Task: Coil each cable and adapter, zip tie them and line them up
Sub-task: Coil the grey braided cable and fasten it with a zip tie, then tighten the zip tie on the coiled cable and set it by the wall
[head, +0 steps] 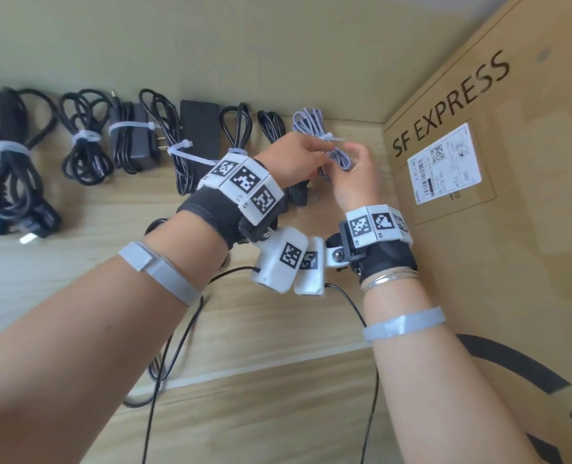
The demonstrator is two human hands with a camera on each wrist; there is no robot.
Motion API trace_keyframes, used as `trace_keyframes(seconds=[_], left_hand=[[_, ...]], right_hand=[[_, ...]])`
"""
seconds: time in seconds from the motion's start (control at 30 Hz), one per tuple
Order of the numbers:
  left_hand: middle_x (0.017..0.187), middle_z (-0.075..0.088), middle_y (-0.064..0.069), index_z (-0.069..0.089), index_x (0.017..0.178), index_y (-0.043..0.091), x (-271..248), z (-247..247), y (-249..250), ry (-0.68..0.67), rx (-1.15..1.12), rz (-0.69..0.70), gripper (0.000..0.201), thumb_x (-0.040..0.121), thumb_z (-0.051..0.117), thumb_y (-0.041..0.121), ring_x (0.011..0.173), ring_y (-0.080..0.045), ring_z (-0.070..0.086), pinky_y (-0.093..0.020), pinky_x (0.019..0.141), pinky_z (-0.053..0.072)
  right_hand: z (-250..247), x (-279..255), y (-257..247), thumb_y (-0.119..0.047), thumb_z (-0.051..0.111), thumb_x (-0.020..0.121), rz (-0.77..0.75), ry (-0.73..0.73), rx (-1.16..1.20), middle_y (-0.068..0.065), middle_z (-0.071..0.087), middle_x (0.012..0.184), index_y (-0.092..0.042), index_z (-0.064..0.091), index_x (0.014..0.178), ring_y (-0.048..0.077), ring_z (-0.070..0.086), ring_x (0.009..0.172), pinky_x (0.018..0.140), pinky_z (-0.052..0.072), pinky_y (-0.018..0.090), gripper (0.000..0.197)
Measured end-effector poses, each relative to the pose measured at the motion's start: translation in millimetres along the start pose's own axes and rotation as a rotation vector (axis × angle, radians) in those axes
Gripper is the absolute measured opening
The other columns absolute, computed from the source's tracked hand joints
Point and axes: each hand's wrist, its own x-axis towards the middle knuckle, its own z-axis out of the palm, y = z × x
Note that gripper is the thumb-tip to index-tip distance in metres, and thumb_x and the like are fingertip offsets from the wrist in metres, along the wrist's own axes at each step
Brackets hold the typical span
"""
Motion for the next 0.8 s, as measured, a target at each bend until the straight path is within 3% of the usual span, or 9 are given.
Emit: trace_keyframes(seconds=[0.07, 0.13, 0.2, 0.23, 0.3, 0.4, 0.5, 0.63, 0.8], left_hand=[[0.05, 0.048, 0.009, 0.056, 0.127, 0.013, 1.2, -2.7, -0.4, -0.002, 0.026, -0.003, 0.037, 0.092, 0.043, 0.008, 0.041, 0.003, 0.044, -0.018, 0.059, 0.041], [0.039, 0.042, 0.014, 0.057, 0.126, 0.014, 1.2, -4.0, -1.2, -0.003, 0.061, -0.006, 0.037, 0.092, 0.043, 0.008, 0.035, 0.002, 0.04, -0.016, 0.054, 0.036], [0.043, 0.044, 0.016, 0.058, 0.125, 0.014, -0.1, -3.9, -2.1, -0.003, 0.054, -0.006, 0.035, 0.093, 0.044, 0.009, 0.043, 0.003, 0.044, -0.016, 0.063, 0.047], [0.05, 0.047, 0.014, 0.058, 0.124, 0.014, -0.6, -3.8, -2.8, -0.001, 0.031, -0.01, 0.034, 0.094, 0.044, 0.01, 0.052, 0.003, 0.048, -0.019, 0.077, 0.051], [0.066, 0.053, 0.008, 0.059, 0.123, 0.015, -2.4, -4.5, -3.8, 0.004, -0.026, -0.02, 0.032, 0.095, 0.044, 0.01, 0.071, -0.005, 0.055, -0.024, 0.094, 0.048], [0.096, 0.061, -0.01, 0.06, 0.12, 0.014, -6.1, -5.9, -4.5, 0.013, -0.091, -0.031, 0.032, 0.095, 0.042, 0.008, 0.1, -0.016, 0.06, -0.021, 0.092, 0.048], [0.115, 0.062, -0.014, 0.061, 0.118, 0.014, -12.0, -7.8, -3.0, 0.026, -0.09, -0.032, 0.031, 0.095, 0.042, 0.008, 0.109, -0.018, 0.06, -0.024, 0.095, 0.048], [0.118, 0.063, -0.014, 0.062, 0.116, 0.016, -23.7, -14.8, 0.7, 0.006, -0.059, -0.028, 0.03, 0.095, 0.042, 0.009, 0.111, -0.023, 0.06, -0.033, 0.099, 0.047], [0.112, 0.063, -0.007, 0.061, 0.117, 0.014, -47.2, -30.2, 3.4, 0.013, -0.042, -0.008, 0.03, 0.095, 0.041, 0.008, 0.108, -0.019, 0.061, -0.029, 0.097, 0.048]], right_hand=[[2.3, 3.3, 3.8, -0.025, 0.061, 0.089, -0.002, 0.017, -0.015, 0.001, 0.06, 0.118, -0.014, 0.049, 0.125, 0.016, 0.056, 0.098, 0.082, 0.043, 0.026, 0.039], [4.9, 6.1, 6.2, -0.026, 0.062, 0.088, -0.002, 0.009, -0.043, 0.002, 0.061, 0.118, -0.014, 0.053, 0.12, 0.017, 0.057, 0.097, 0.084, 0.044, 0.029, 0.035], [7.1, 6.8, 6.5, -0.03, 0.062, 0.088, 0.013, -0.024, -0.055, 0.003, 0.062, 0.116, -0.014, 0.054, 0.117, 0.019, 0.059, 0.099, 0.088, 0.047, 0.034, 0.035], [7.5, 6.1, 5.7, -0.032, 0.062, 0.088, 0.024, -0.038, -0.049, 0.003, 0.063, 0.117, -0.013, 0.054, 0.118, 0.02, 0.06, 0.101, 0.09, 0.048, 0.036, 0.037], [6.5, 4.1, 3.6, -0.036, 0.06, 0.089, 0.044, -0.053, -0.047, 0.004, 0.061, 0.122, -0.012, 0.052, 0.124, 0.02, 0.06, 0.107, 0.095, 0.047, 0.038, 0.043], [-1.9, 3.4, 2.1, -0.04, 0.054, 0.091, 0.055, -0.057, -0.131, 0.004, 0.055, 0.13, -0.015, 0.048, 0.13, 0.019, 0.054, 0.114, 0.089, 0.041, 0.027, 0.046], [-12.8, -0.4, -2.1, -0.036, 0.05, 0.093, 0.036, -0.043, -0.202, 0.002, 0.051, 0.131, -0.02, 0.046, 0.131, 0.018, 0.052, 0.112, 0.081, 0.033, 0.021, 0.042], [-18.1, -13.4, -12.1, -0.029, 0.05, 0.091, -0.006, -0.03, -0.228, 0.003, 0.051, 0.129, -0.023, 0.048, 0.128, 0.019, 0.052, 0.111, 0.086, 0.034, 0.024, 0.038], [-14.8, -37.2, -26.1, -0.024, 0.05, 0.09, -0.059, -0.034, -0.259, 0.003, 0.057, 0.121, -0.024, 0.058, 0.116, 0.021, 0.052, 0.114, 0.101, 0.037, 0.034, 0.027]])
